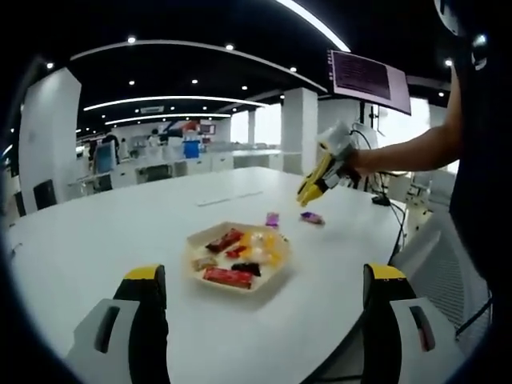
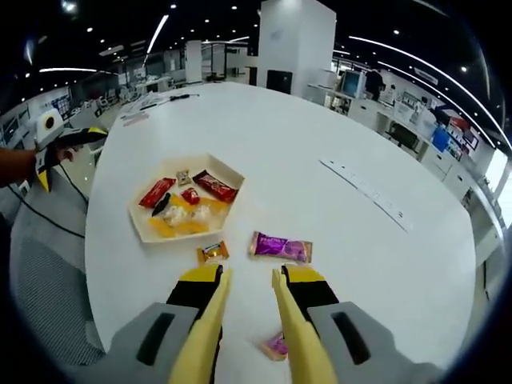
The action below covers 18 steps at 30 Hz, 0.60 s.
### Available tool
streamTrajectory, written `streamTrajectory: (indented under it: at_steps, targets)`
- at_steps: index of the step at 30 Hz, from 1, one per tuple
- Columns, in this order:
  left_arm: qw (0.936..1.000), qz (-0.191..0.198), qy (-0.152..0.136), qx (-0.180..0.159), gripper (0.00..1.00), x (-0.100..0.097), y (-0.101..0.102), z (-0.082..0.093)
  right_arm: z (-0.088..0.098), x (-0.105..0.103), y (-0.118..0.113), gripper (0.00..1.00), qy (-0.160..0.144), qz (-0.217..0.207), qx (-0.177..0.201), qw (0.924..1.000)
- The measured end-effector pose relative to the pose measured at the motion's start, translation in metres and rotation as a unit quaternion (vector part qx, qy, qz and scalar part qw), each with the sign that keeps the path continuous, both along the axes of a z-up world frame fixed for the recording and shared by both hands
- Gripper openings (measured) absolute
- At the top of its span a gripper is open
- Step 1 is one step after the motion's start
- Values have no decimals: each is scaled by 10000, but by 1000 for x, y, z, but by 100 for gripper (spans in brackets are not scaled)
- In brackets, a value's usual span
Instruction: Place the target food into the container with the food tongs after gripping and lifting it, then release it inside without dropping or visibly crushing the food.
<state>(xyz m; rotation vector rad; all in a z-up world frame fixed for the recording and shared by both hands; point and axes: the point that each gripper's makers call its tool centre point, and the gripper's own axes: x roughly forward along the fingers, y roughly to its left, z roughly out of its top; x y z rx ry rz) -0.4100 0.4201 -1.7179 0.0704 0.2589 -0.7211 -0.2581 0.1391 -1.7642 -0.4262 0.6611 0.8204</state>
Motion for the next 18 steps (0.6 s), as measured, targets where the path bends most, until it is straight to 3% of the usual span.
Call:
streamTrajectory:
  at_steps: [9,18]
  targets:
    - [9999,-47,5,135,99,0,1,-5,-14,3,-27,28,134,-347,16,9993]
    - [9999,-88,62,129,99,-1,-1,-7,-10,6,-41,28,110,-495,10,9987]
